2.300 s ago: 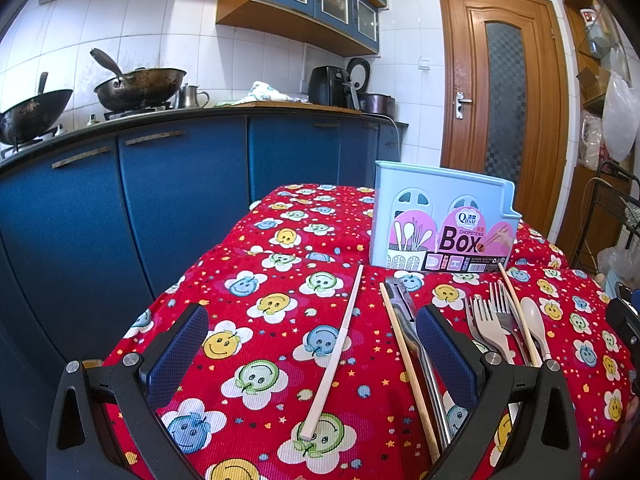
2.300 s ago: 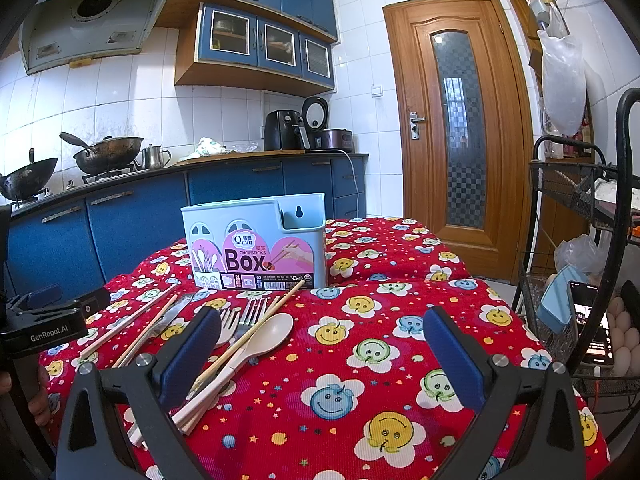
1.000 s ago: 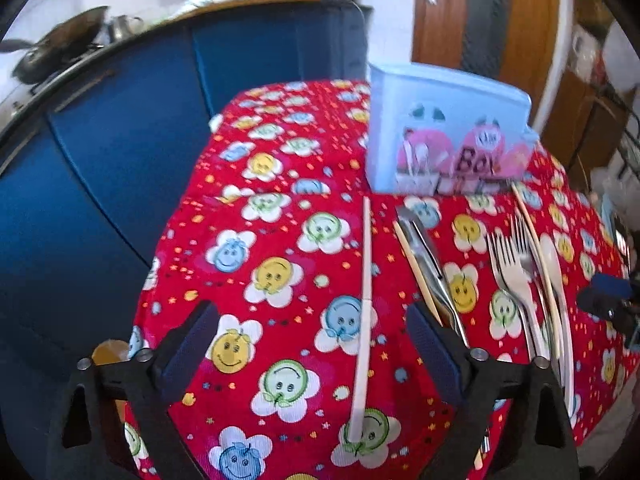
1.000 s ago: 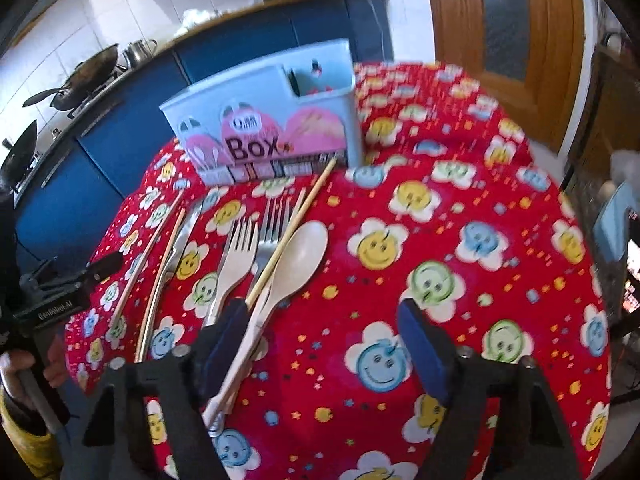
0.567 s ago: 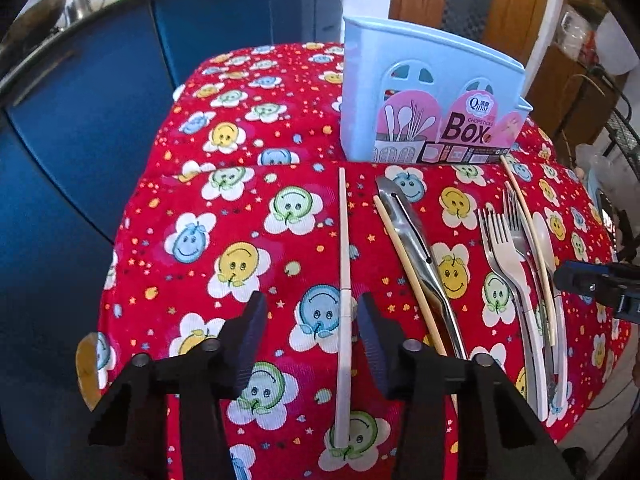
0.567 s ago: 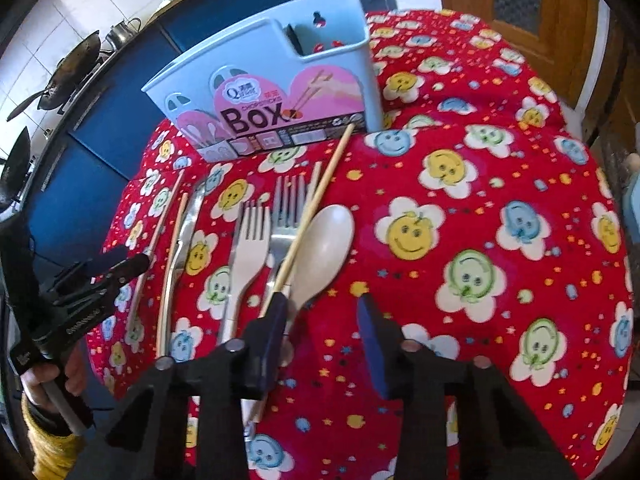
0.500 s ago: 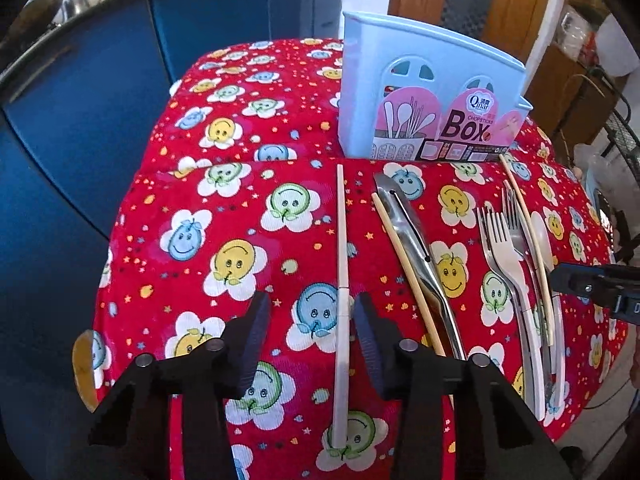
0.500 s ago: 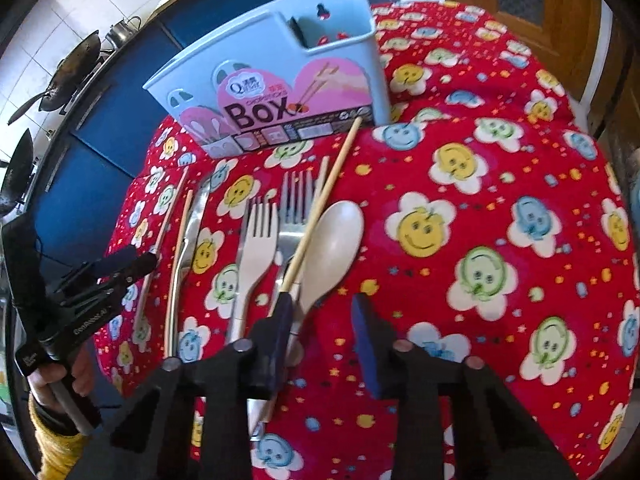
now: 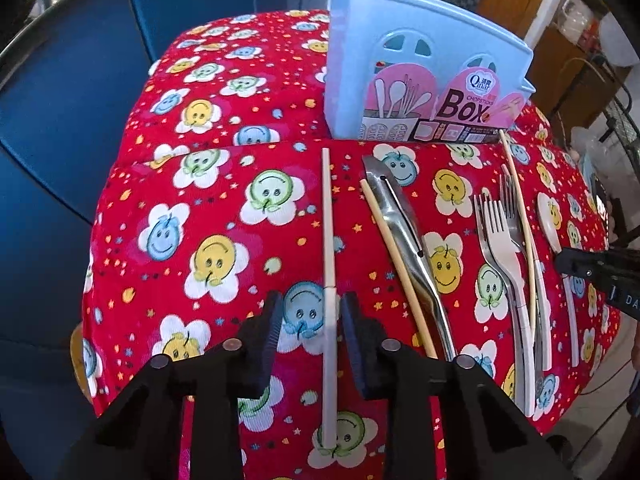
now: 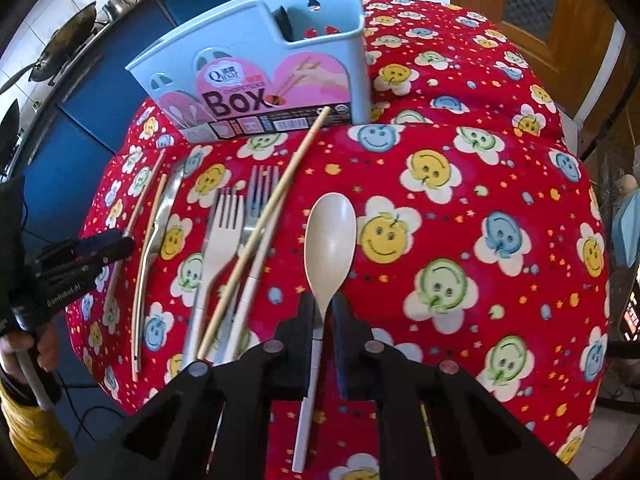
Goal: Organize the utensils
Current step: 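Grasp the white chopstick with the left tool while the right tool grasps the beige wooden spoon, then lift the white chopstick into the blue box with the left tool while the right tool drops the spoon in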
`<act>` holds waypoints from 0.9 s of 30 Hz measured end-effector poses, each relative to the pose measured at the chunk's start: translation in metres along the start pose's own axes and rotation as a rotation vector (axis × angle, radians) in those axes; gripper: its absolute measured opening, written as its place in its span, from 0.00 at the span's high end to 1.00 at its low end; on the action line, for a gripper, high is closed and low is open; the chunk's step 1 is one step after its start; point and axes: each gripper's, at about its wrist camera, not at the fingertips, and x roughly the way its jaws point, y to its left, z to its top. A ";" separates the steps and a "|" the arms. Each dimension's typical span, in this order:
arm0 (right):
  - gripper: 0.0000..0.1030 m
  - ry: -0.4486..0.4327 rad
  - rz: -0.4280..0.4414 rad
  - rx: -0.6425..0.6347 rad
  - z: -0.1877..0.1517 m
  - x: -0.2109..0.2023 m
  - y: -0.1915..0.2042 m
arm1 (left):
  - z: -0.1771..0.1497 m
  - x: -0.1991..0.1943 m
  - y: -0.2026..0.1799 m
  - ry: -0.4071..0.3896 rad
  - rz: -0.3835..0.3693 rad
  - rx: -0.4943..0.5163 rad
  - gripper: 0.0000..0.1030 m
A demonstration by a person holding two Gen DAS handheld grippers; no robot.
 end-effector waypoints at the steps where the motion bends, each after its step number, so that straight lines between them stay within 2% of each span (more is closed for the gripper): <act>1: 0.89 0.006 -0.004 -0.005 0.001 0.001 0.000 | 0.002 0.001 -0.001 0.007 0.000 0.006 0.73; 8: 0.88 0.076 -0.036 -0.088 0.013 0.009 0.010 | 0.017 0.007 -0.008 0.078 -0.011 0.033 0.84; 11: 0.88 0.085 -0.045 -0.116 0.015 0.011 0.014 | 0.022 0.008 -0.011 0.081 -0.011 0.036 0.92; 15: 0.88 0.041 -0.035 -0.135 0.012 0.009 0.015 | 0.019 0.006 -0.010 0.043 -0.031 0.013 0.94; 19: 0.89 -0.034 0.035 -0.094 0.001 -0.001 0.000 | 0.008 -0.006 -0.002 -0.046 -0.116 -0.053 0.94; 27: 0.89 -0.258 0.106 -0.076 -0.018 -0.026 -0.009 | -0.007 -0.051 -0.004 -0.314 -0.181 -0.083 0.94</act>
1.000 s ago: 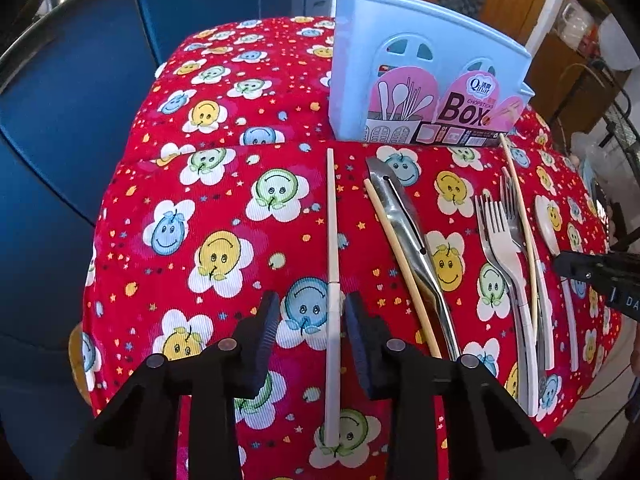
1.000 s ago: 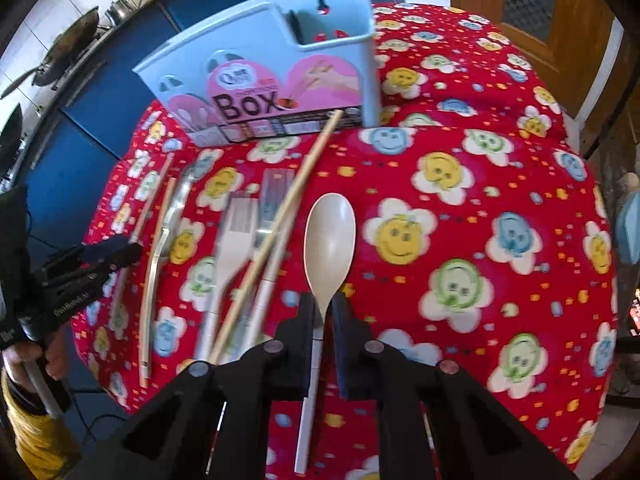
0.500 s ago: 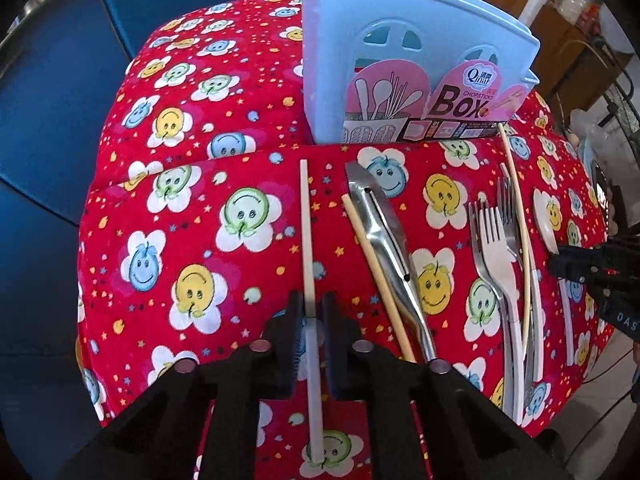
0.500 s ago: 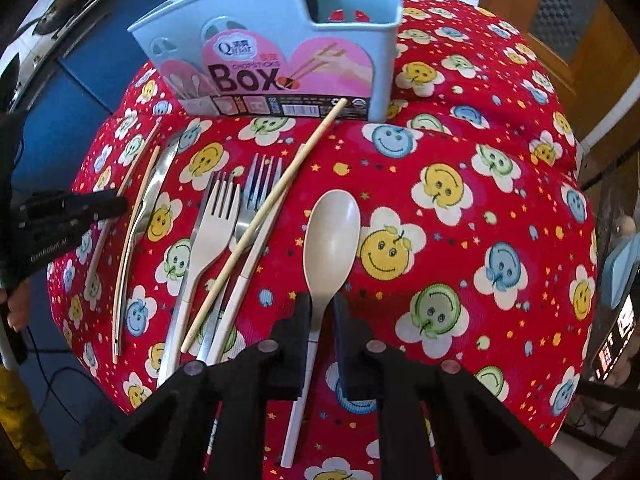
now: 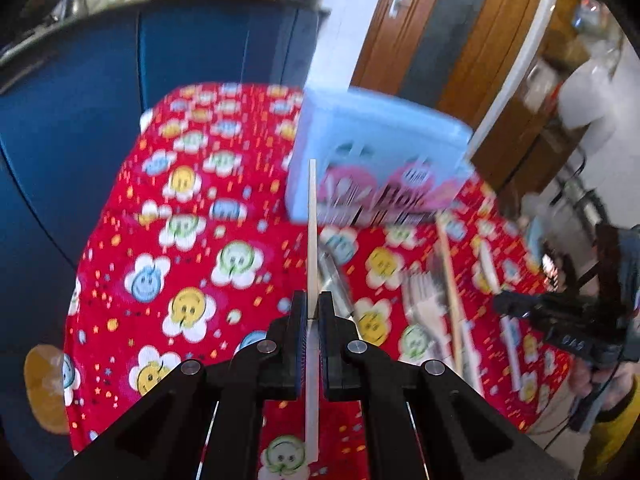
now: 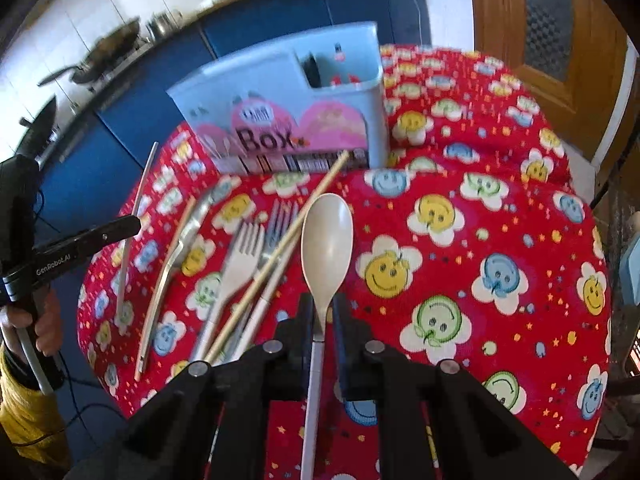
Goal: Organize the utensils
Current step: 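Lift the white chopstick into the blue box with the left tool while the right tool drops the spoon in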
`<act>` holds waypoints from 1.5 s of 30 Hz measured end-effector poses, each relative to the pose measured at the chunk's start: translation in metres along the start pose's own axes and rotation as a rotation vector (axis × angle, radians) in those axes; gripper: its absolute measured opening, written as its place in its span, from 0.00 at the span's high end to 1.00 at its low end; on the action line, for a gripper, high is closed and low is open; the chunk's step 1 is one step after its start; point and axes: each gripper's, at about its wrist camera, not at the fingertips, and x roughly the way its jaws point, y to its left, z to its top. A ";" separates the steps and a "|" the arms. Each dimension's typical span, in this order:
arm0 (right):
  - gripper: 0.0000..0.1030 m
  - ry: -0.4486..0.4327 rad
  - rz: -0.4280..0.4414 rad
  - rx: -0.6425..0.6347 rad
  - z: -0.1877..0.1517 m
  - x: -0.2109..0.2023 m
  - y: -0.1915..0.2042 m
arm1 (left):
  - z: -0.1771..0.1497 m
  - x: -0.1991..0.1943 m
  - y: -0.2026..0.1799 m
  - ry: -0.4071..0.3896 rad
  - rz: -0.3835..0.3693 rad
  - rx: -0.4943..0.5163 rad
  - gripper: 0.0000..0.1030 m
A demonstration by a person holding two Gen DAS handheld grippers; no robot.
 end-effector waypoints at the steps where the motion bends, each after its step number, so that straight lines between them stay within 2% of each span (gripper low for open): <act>1: 0.89 -0.033 0.008 -0.002 -0.001 -0.005 0.000 | 0.002 -0.004 -0.002 -0.031 -0.008 0.001 0.94; 3: 0.89 -0.103 0.024 -0.001 -0.002 -0.015 0.001 | 0.005 -0.011 -0.007 -0.090 -0.019 0.006 0.94; 9: 0.89 -0.290 0.040 -0.030 0.018 -0.036 0.014 | 0.027 -0.021 -0.022 -0.200 -0.038 0.025 0.95; 17: 0.90 -0.441 0.030 -0.065 0.053 -0.053 0.016 | 0.066 -0.019 -0.032 -0.299 -0.032 0.021 0.94; 25: 0.90 -0.519 0.012 -0.087 0.093 -0.049 0.014 | 0.114 -0.015 -0.036 -0.414 -0.017 0.004 0.94; 31: 0.90 -0.580 -0.015 -0.107 0.121 -0.043 0.015 | 0.137 -0.005 -0.038 -0.499 0.009 0.002 0.94; 34: 0.90 -0.592 -0.044 -0.131 0.131 -0.034 0.017 | 0.143 0.004 -0.036 -0.526 0.023 -0.008 0.94; 39: 0.90 -0.558 -0.085 -0.161 0.141 -0.009 0.017 | 0.140 0.024 -0.032 -0.574 0.060 -0.028 0.94; 45: 0.90 -0.521 -0.104 -0.168 0.138 0.011 0.015 | 0.130 0.041 -0.031 -0.587 0.083 -0.012 0.94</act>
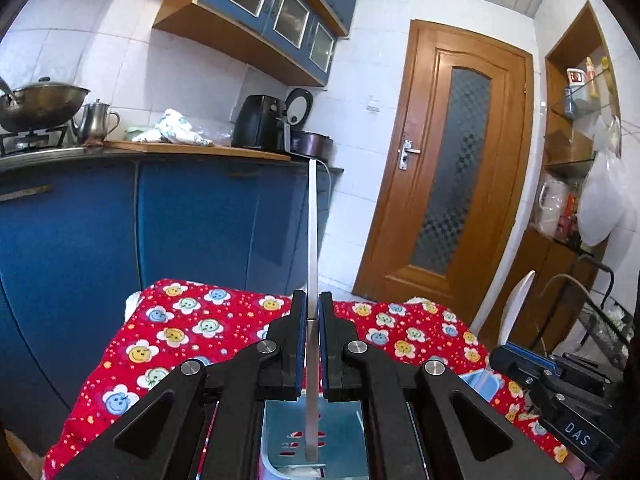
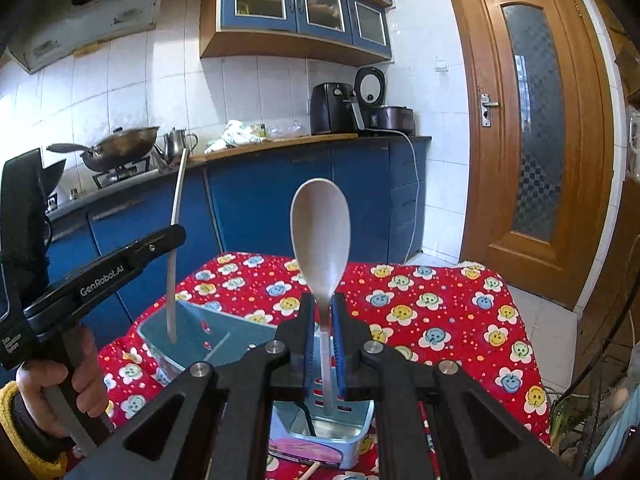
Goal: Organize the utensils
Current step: 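Lift the white chopstick into the blue box with the left tool while the right tool drops the spoon in, then withdraw both open tools from the box back toward the loose utensils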
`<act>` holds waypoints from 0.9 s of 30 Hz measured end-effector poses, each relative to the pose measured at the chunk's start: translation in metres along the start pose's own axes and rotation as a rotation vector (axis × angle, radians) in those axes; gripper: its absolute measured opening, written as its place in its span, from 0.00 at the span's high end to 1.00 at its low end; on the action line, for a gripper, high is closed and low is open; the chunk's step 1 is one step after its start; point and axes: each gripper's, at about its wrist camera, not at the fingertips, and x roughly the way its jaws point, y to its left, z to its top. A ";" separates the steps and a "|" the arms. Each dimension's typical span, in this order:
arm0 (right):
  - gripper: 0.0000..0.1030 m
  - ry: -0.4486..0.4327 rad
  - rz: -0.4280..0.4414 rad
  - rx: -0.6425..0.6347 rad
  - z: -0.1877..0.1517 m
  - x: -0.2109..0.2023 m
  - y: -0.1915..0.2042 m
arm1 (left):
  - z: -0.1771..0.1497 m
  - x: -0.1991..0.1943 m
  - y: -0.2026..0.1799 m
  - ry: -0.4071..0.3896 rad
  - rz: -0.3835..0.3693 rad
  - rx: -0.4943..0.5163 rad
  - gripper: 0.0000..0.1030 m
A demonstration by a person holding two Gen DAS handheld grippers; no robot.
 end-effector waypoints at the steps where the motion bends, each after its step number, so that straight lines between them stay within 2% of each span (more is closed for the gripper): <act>1: 0.90 0.007 -0.001 0.001 0.000 0.002 0.000 | -0.003 0.001 0.000 0.000 0.004 0.004 0.94; 8: 0.90 0.079 0.003 0.017 -0.009 0.020 -0.001 | -0.018 0.005 0.004 0.030 0.016 0.004 0.94; 12: 0.89 0.082 0.005 0.011 -0.011 0.022 0.001 | -0.023 0.006 0.006 0.055 0.012 -0.005 0.95; 15: 0.83 0.079 0.006 0.012 -0.011 0.021 0.003 | -0.025 0.006 0.006 0.084 0.005 -0.014 0.86; 17: 0.76 0.072 0.009 0.024 -0.010 0.019 0.003 | -0.026 0.004 0.006 0.097 0.005 -0.018 0.72; 18: 0.73 0.065 0.012 0.031 -0.010 0.017 0.002 | -0.026 0.003 0.006 0.098 0.005 -0.019 0.69; 27: 0.72 0.015 0.018 0.068 -0.004 -0.013 0.003 | -0.021 -0.021 -0.002 0.113 -0.022 0.011 0.63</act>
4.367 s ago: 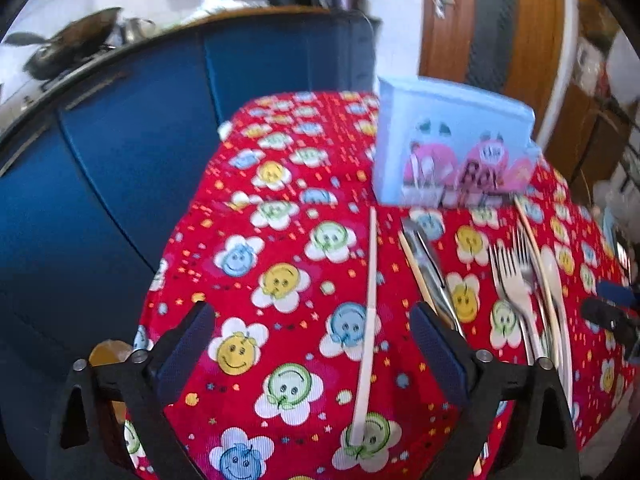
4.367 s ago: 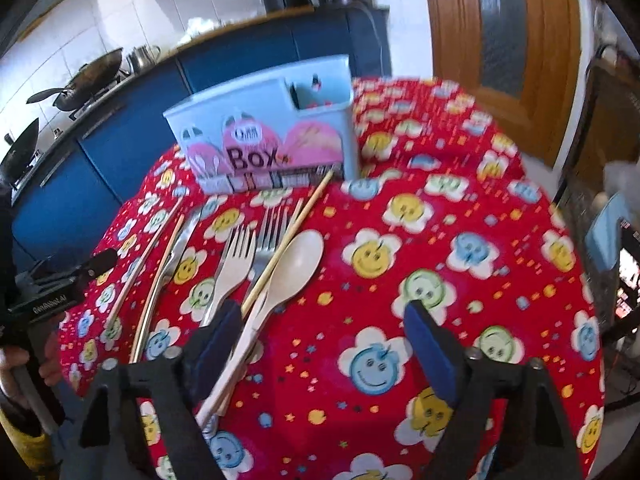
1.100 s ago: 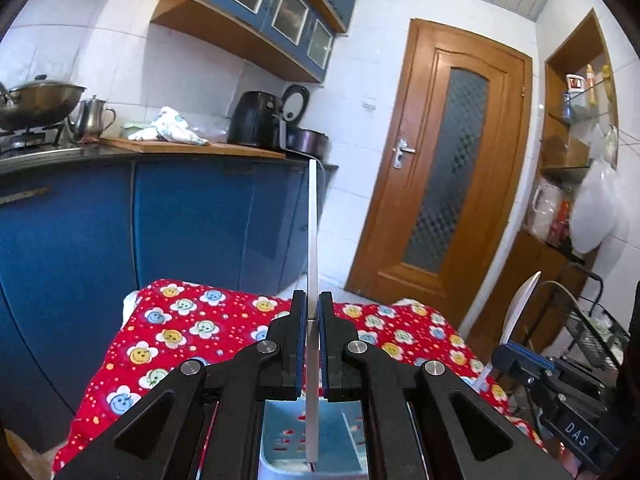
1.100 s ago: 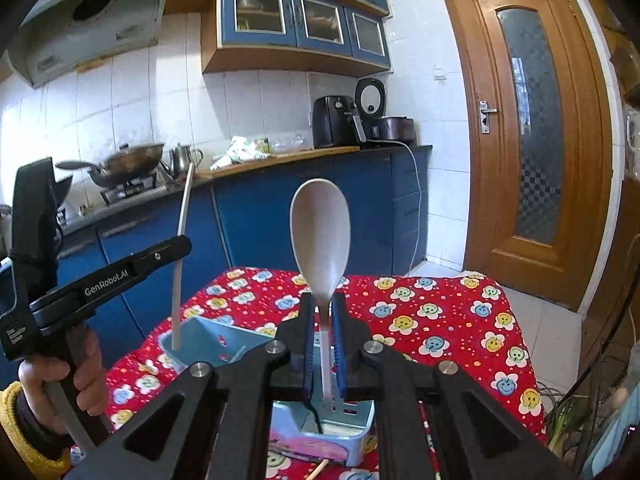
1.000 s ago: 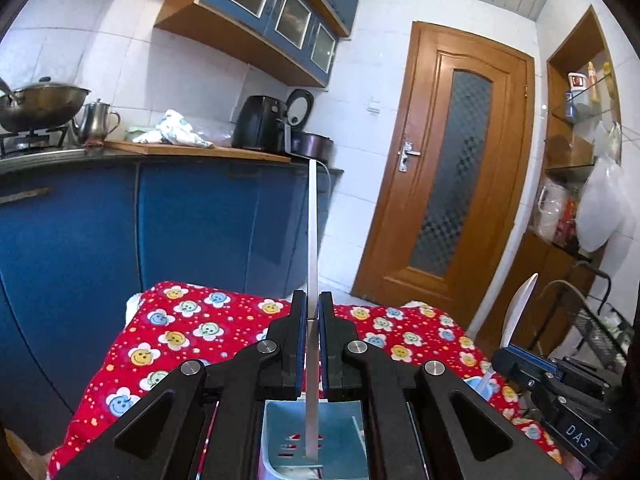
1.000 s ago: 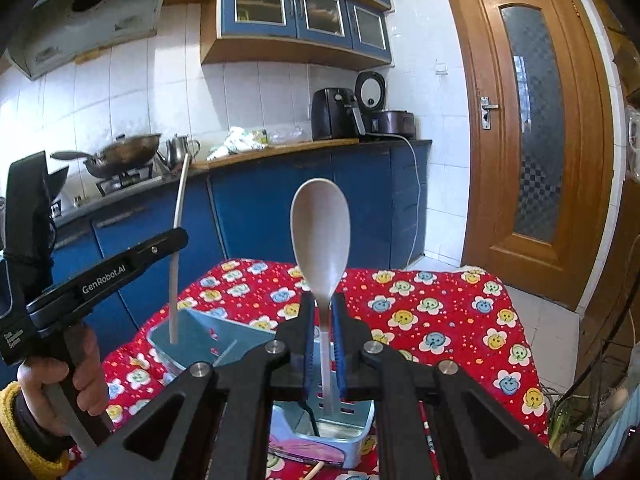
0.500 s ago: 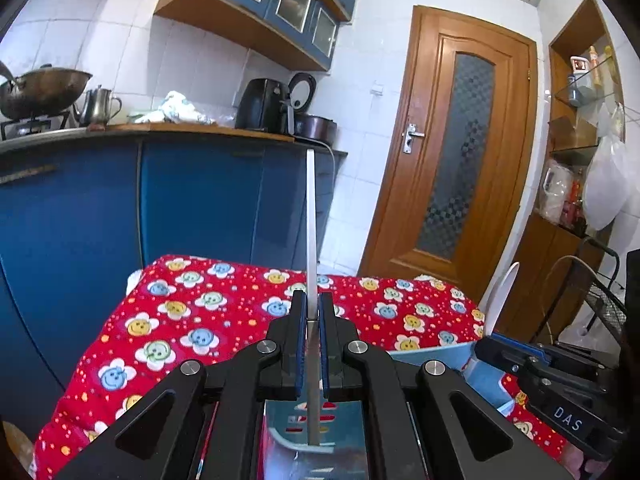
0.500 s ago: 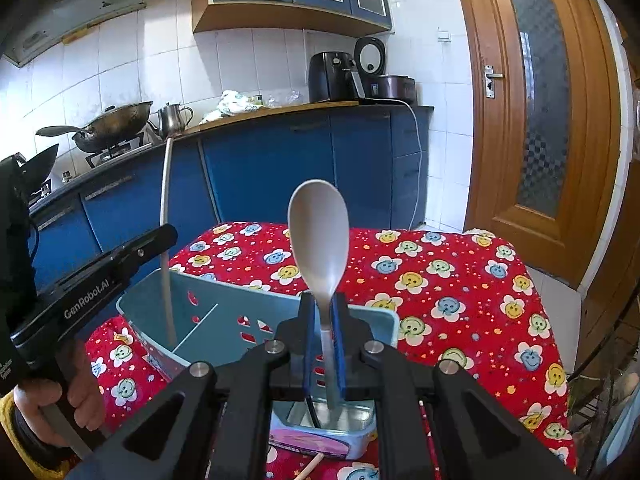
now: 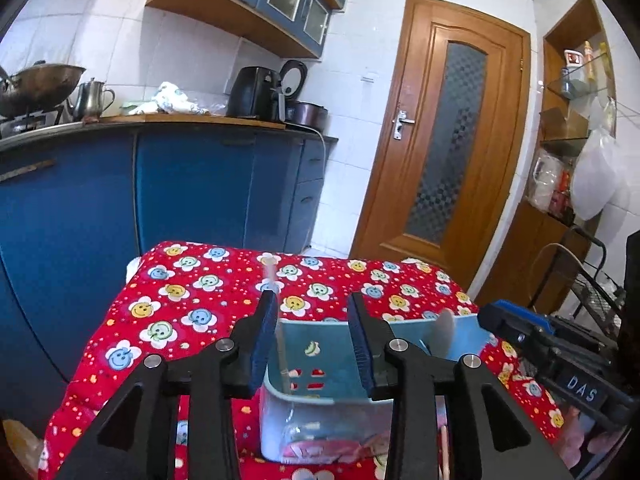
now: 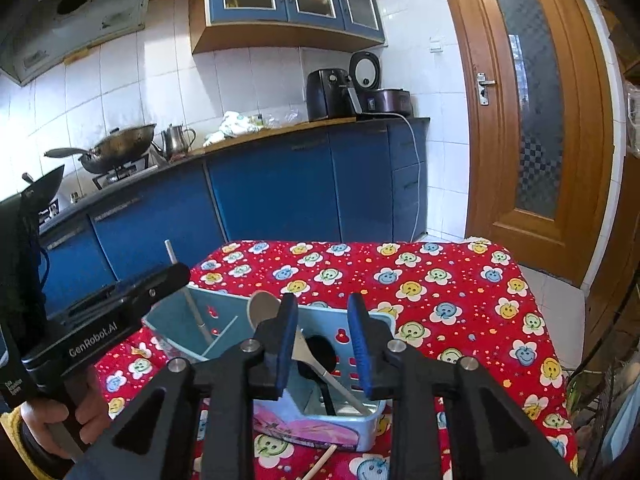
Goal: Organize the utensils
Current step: 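Withdraw both open tools from the box back toward the loose utensils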
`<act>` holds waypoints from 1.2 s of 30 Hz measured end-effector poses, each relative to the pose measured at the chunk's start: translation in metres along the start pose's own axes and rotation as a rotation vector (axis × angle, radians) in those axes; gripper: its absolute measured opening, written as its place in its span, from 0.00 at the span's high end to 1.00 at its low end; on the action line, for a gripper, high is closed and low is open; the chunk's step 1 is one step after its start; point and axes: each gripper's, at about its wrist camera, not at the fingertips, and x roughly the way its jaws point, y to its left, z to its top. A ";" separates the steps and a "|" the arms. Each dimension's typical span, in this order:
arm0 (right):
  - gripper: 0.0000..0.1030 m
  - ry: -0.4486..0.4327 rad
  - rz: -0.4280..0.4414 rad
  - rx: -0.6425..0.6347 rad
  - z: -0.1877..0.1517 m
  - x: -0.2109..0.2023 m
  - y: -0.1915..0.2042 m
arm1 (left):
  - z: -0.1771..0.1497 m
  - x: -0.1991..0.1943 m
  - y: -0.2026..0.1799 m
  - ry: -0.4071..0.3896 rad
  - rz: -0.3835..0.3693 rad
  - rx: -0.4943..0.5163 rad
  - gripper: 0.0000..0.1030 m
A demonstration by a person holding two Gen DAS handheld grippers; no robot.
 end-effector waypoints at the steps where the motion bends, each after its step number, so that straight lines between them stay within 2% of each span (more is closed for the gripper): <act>1: 0.72 -0.004 0.002 0.003 0.000 -0.004 0.000 | 0.000 -0.004 -0.001 0.003 -0.003 0.004 0.63; 8: 0.71 -0.003 0.008 0.039 -0.005 -0.034 0.005 | -0.002 -0.031 -0.003 0.026 -0.026 0.017 0.63; 23: 0.71 0.064 -0.007 0.113 -0.049 -0.081 0.009 | -0.023 -0.083 -0.003 0.102 -0.027 0.015 0.63; 36: 0.68 0.142 -0.034 0.179 -0.094 -0.101 0.000 | -0.059 -0.097 -0.001 0.233 -0.022 0.002 0.63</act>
